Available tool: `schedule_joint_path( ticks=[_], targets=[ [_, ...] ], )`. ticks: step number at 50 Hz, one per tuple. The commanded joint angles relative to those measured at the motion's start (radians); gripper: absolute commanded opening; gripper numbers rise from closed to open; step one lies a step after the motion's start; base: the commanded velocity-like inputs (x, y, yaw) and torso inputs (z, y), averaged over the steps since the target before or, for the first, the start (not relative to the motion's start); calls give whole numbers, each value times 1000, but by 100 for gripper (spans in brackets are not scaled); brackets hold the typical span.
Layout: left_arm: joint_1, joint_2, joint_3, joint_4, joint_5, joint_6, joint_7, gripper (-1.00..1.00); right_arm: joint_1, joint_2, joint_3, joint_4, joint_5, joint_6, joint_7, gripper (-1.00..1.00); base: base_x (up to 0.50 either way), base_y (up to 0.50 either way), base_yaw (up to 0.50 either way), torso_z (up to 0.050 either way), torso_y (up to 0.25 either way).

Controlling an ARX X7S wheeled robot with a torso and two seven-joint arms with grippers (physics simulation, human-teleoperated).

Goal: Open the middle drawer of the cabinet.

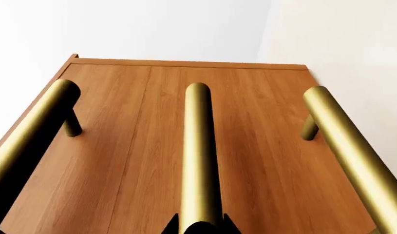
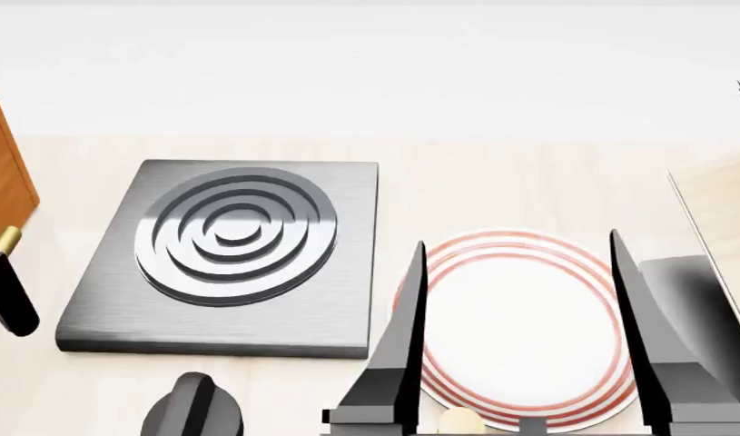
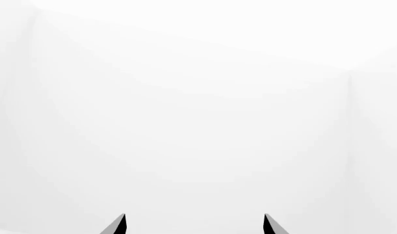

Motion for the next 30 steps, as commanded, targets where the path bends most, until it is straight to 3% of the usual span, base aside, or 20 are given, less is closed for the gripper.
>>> schedule_joint_path(
  ticks=[1, 5, 10, 20, 30],
  targets=[
    [-18, 34, 10, -108, -54, 65, 5, -100, 2, 0, -2, 0, 0, 3, 0, 100, 0, 0, -3, 0, 0],
    [-26, 26, 11, -88, -47, 59, -9, -100, 1, 0, -4, 0, -1, 6, 0, 100, 4, 1, -1, 0, 0],
    [3, -61, 9, 176, -30, -75, -15, -100, 0, 0, -5, 0, -3, 7, -1, 100, 3, 1, -1, 0, 0],
    [19, -152, 13, 504, 2, -221, 7, -100, 1, 0, -10, 0, -3, 12, -3, 100, 0, 0, 0, 0, 0],
    [2, -172, 49, 590, 64, -239, 0, -100, -1, 0, -11, 0, -4, 11, -6, 100, 0, 0, 0, 0, 5]
  ],
)
